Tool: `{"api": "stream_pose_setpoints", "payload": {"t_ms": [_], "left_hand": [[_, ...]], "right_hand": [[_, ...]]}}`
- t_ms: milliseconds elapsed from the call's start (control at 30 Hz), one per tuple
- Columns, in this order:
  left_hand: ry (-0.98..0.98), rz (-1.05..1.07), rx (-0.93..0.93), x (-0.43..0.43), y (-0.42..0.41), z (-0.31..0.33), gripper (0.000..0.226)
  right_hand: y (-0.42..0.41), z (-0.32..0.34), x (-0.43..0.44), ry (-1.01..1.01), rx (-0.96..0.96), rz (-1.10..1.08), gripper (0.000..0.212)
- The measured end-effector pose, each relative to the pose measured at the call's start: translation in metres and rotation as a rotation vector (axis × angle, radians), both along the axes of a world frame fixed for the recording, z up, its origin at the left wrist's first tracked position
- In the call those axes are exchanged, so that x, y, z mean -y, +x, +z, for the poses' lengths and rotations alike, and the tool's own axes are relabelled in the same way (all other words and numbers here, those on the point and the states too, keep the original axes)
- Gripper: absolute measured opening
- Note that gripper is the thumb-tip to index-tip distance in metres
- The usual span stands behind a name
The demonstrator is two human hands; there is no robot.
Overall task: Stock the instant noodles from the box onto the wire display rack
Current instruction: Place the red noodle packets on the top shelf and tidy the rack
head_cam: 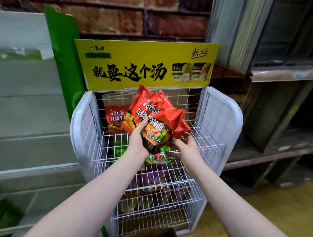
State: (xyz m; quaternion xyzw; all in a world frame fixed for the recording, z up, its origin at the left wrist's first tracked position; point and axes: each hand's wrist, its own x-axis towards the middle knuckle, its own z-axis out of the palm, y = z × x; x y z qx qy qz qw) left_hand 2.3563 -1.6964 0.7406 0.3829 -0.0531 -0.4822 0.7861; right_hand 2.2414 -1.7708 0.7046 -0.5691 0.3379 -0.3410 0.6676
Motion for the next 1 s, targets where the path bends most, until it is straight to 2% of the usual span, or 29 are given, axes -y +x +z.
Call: {"api": "stream_pose_setpoints", "payload": {"t_ms": [100,200,433,567,733,867,1000], "left_hand": [[0.013,0.041,-0.019,0.017,0.002,-0.005,0.04],[0.031,0.081,-0.012,0.04,0.007,-0.016,0.052],[0.066,0.182,-0.008,0.107,0.018,-0.025,0.077],[0.074,0.215,0.028,0.15,0.029,-0.019,0.057],[0.09,0.303,0.012,0.189,0.039,-0.015,0.099],[0.087,0.357,0.055,0.202,0.049,-0.022,0.084],[0.098,0.422,0.046,0.196,0.067,-0.03,0.063]], "right_hand": [[0.009,-0.006,0.008,-0.04,-0.022,-0.017,0.057],[0.019,-0.018,0.03,-0.017,0.002,-0.056,0.035],[0.046,-0.035,0.106,0.059,0.008,-0.003,0.025],[0.063,-0.03,0.159,0.105,0.034,-0.013,0.023],[0.078,-0.027,0.206,0.22,0.12,0.026,0.032],[0.086,-0.032,0.229,0.194,0.131,0.014,0.034],[0.081,-0.029,0.247,0.0,0.091,0.003,0.036]]}}
